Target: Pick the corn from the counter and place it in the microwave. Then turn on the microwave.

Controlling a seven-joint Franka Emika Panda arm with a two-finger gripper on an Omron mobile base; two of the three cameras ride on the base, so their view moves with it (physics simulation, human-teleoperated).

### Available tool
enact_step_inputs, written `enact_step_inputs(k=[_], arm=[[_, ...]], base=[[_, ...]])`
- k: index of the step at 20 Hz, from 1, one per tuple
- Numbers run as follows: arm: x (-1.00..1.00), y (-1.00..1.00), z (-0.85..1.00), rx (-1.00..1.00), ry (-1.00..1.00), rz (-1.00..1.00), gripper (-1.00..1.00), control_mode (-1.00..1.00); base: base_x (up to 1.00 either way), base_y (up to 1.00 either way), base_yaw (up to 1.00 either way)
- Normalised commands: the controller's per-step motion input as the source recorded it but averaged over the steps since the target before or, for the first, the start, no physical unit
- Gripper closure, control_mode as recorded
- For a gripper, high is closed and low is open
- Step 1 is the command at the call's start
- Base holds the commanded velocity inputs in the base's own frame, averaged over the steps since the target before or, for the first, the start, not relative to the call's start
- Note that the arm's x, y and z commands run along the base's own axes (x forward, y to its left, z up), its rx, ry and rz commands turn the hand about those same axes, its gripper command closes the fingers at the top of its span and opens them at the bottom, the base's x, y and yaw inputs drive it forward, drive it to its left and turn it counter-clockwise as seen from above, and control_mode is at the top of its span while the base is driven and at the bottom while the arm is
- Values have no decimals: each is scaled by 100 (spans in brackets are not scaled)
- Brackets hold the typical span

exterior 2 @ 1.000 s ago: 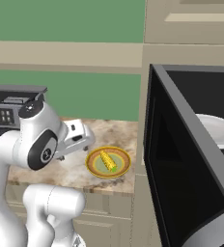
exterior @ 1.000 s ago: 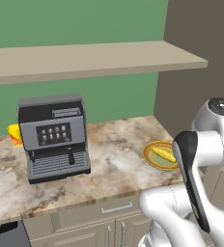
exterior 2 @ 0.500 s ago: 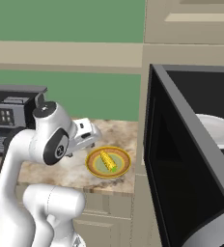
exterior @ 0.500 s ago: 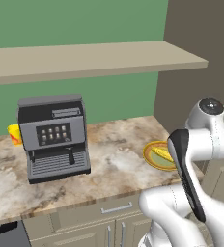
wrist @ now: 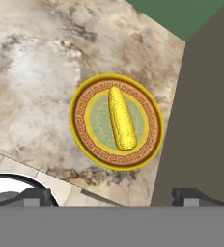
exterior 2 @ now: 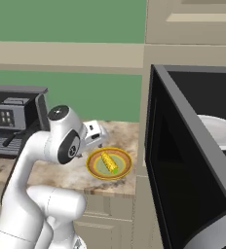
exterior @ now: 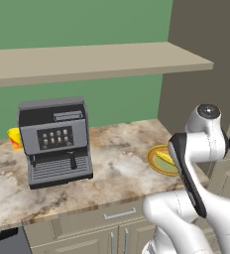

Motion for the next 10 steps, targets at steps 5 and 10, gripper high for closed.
enact_step_inputs(k=[5, 10], arm=[[33, -9, -31, -2, 3, 1, -100, -100], [31, -6, -27, -1, 1, 0, -100, -100]], base=[[0, 0, 0], [0, 0, 0]])
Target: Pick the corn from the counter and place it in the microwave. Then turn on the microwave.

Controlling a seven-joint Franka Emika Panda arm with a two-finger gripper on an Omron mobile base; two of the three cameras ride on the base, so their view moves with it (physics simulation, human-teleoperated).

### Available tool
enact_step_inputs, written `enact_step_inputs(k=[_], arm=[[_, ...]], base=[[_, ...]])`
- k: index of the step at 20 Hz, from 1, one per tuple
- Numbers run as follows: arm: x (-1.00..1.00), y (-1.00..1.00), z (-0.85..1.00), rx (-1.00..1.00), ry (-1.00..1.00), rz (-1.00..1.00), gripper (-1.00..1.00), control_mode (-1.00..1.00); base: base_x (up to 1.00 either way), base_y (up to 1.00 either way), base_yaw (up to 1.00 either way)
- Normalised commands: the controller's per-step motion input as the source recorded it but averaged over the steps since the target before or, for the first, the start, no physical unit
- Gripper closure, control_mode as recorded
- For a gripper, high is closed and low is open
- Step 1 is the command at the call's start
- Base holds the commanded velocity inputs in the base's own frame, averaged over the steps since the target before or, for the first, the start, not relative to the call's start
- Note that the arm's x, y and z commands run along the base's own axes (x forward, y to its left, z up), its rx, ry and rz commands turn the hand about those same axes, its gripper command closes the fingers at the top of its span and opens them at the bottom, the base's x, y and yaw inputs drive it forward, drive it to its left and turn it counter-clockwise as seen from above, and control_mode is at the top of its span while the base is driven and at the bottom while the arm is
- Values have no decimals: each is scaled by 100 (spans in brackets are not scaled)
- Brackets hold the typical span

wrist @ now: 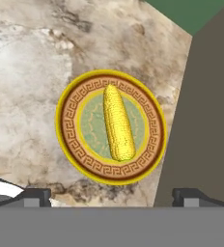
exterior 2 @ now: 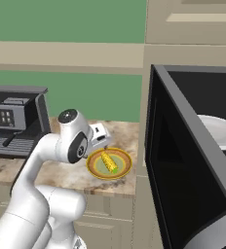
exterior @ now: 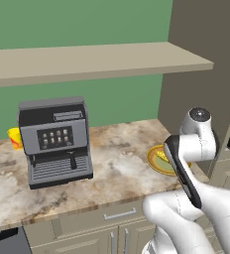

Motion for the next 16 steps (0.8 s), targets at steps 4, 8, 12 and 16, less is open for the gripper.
enact_step_inputs(k=[4, 8, 12, 16], arm=[[31, -4, -22, 0, 2, 0, -100, -100], [26, -3, -22, 0, 1, 0, -100, -100], [18, -3, -22, 0, 2, 0, -100, -100], [12, -6, -22, 0, 1, 0, -100, -100]], base=[[0, 0, 0], [0, 0, 0], [0, 0, 0], [0, 0, 0]])
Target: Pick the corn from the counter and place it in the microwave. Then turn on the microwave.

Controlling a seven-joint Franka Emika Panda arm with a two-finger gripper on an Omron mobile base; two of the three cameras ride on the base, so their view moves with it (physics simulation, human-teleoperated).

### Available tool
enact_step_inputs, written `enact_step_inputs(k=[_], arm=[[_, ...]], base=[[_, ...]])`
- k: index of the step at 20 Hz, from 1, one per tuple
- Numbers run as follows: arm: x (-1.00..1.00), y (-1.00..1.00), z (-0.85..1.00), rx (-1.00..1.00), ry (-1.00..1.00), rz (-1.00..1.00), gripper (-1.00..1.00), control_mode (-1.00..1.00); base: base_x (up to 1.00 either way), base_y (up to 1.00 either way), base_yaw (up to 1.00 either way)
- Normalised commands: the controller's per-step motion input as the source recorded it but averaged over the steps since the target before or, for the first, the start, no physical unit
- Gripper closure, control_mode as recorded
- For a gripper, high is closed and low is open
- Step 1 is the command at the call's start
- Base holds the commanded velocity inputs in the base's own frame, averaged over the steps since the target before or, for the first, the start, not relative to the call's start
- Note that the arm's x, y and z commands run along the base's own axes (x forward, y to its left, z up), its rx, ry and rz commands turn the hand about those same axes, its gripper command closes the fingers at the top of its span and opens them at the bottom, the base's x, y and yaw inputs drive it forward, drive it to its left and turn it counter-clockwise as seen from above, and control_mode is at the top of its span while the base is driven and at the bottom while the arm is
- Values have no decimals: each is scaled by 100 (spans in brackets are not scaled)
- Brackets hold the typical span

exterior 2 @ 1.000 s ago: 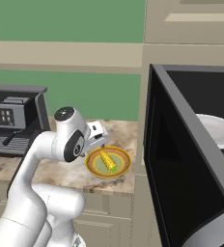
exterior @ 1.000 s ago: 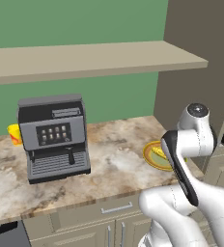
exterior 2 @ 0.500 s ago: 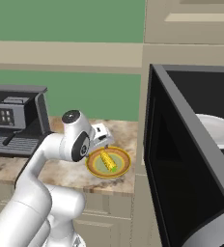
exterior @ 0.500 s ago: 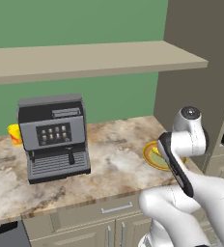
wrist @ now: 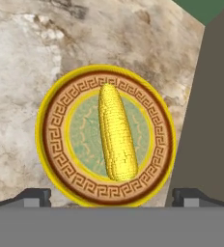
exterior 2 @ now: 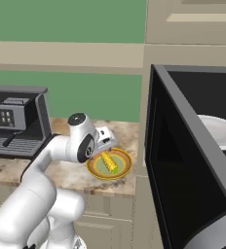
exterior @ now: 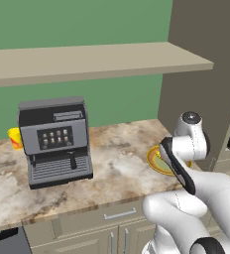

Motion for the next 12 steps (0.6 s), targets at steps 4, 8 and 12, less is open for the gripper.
enact_step_inputs(k=[4, 8, 12], arm=[[9, -7, -22, 0, 0, 0, -100, -100], [6, 0, -23, 0, 0, 0, -100, -100], [2, 0, -24, 0, 0, 0, -100, -100]], base=[[0, 0, 0], [0, 0, 0], [0, 0, 0]])
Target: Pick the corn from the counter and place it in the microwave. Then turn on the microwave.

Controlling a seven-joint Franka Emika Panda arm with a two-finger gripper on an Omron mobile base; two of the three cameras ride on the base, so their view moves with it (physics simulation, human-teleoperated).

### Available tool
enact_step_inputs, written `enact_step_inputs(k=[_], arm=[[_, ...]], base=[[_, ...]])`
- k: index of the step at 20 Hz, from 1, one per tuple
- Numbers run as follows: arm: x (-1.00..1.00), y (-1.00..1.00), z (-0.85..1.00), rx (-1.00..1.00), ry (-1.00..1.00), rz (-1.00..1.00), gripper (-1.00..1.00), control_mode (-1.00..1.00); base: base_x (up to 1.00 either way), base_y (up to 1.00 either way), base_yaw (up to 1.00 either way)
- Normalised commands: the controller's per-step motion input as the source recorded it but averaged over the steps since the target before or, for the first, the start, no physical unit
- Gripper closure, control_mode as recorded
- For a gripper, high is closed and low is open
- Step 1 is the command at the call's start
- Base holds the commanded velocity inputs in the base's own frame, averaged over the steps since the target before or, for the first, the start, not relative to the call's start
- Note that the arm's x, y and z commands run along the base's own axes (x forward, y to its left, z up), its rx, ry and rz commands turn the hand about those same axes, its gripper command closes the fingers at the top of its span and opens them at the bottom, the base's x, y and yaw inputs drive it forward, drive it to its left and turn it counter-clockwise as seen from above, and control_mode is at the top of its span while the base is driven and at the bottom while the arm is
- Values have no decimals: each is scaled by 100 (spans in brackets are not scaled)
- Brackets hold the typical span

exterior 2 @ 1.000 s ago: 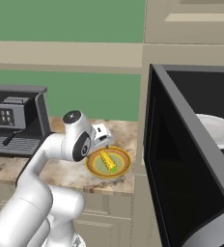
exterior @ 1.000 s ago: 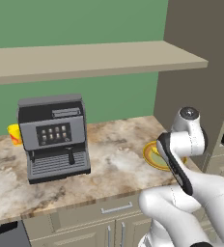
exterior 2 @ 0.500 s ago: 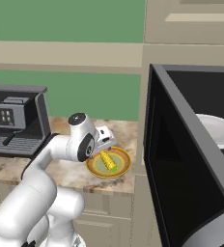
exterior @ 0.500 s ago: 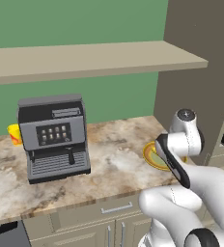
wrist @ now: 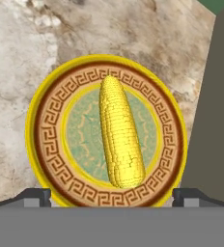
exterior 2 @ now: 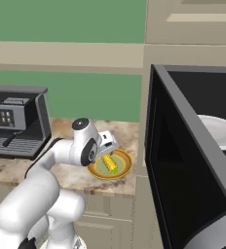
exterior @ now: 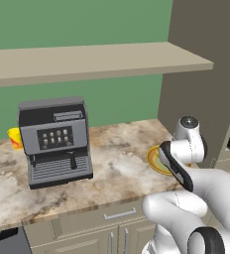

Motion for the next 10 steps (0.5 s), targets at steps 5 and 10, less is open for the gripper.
enact_step_inputs(k=[5, 10], arm=[[1, 0, -18, 0, 0, 0, -100, -100], [10, -5, -13, 0, 0, 0, -100, -100]], base=[[0, 0, 0], [0, 0, 0]])
